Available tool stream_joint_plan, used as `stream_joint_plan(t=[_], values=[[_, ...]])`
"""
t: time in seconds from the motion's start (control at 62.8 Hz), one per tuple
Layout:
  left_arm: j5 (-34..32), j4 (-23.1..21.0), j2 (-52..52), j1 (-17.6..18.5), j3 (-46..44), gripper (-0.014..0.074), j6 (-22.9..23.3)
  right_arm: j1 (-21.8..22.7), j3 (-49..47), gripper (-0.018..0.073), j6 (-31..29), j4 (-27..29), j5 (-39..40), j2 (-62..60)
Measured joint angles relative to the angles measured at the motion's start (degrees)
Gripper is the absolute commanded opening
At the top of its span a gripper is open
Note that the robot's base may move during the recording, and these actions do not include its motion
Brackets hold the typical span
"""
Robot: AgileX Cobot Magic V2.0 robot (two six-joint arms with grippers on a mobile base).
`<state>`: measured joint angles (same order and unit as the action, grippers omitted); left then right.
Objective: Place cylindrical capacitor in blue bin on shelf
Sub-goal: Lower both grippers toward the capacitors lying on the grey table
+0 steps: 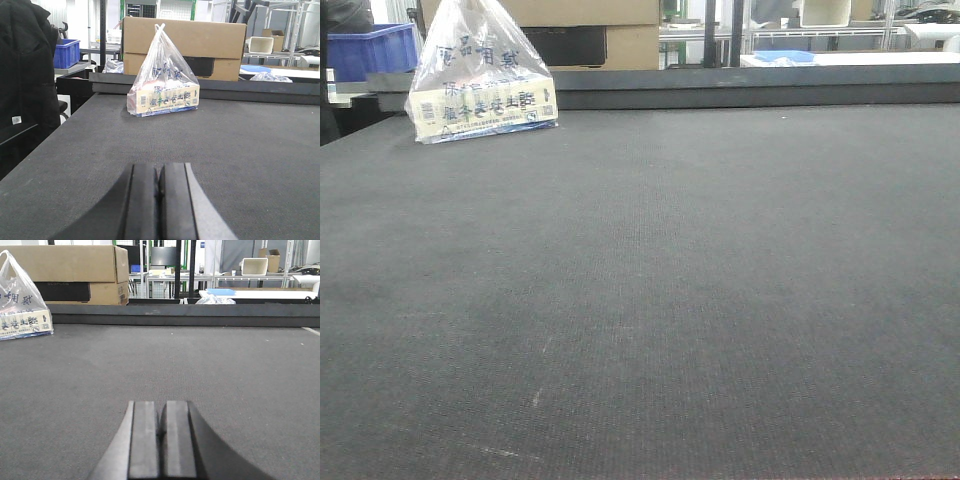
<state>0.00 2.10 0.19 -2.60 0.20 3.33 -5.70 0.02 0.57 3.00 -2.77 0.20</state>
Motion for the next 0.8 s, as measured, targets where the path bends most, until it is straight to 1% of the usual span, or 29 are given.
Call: stream_joint_plan(t=[0.175, 0.35, 0.414, 0.525, 0.605, 0.7, 0.796], values=[[0.0, 0.0, 0.0, 0.0, 0.0, -0.0111, 0.0, 0.0, 0.0, -0.0168, 0.0, -0.2, 0.1, 0.0], [-0.6, 0.0, 0.0, 0.0, 0.0, -0.0111, 0.0, 0.0, 0.0, -0.0168, 0.0, -0.2, 3.7, 0.0], [0.0, 0.0, 0.0, 0.0, -0.9, -0.0111, 0.0, 0.0, -1.0, -0.0168, 0.0, -0.3, 2.8, 0.0], [4.5, 0.0, -0.1, 0.0, -5.6, -0.0111, 0.0, 0.0, -5.8, -0.0168, 0.0, -0.3, -1.4, -0.1], [7.9, 0.0, 0.0, 0.0, -10.9, -0.0111, 0.0, 0.0, -10.4, -0.0168, 0.0, -0.3, -5.2, -0.1], [13.2, 0.0, 2.5, 0.0, -17.6, -0.0111, 0.0, 0.0, -15.7, -0.0168, 0.0, -0.4, -9.3, 1.7], [18.3, 0.0, 7.3, 0.0, -23.8, -0.0111, 0.0, 0.0, -20.7, -0.0168, 0.0, -0.4, -13.0, 5.9]])
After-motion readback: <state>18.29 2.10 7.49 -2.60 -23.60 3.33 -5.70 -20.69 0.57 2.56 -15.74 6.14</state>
